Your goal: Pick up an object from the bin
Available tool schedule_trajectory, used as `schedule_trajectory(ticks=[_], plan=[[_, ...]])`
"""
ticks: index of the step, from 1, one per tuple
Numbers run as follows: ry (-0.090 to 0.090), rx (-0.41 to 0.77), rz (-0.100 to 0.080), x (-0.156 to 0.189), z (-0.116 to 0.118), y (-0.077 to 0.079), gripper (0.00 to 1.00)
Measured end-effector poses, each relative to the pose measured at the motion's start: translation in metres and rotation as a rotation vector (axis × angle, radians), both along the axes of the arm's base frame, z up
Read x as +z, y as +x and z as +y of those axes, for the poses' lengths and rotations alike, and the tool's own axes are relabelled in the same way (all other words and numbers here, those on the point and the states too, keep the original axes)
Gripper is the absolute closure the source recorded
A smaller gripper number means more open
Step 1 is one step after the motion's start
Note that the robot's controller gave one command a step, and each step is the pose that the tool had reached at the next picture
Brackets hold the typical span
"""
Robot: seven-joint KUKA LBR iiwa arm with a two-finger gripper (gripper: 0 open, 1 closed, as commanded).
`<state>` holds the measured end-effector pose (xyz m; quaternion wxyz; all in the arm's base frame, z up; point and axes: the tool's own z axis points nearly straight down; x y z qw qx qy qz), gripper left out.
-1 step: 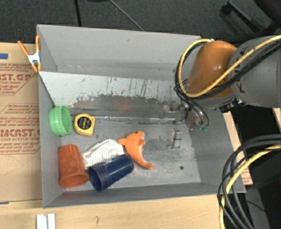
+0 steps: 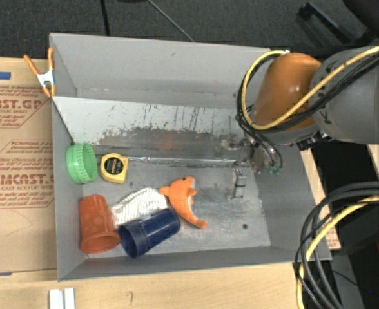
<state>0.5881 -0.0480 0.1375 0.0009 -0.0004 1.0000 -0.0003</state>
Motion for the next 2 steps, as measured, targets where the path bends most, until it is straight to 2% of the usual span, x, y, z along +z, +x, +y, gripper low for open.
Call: schedule_trajectory(ticks=[1,2], plan=[[0.0,0.044,-0.002,-0.05,0.072,-0.002,0.0],[0.002,-0.224,0.001,-0.062,0.063,-0.012,0.0]])
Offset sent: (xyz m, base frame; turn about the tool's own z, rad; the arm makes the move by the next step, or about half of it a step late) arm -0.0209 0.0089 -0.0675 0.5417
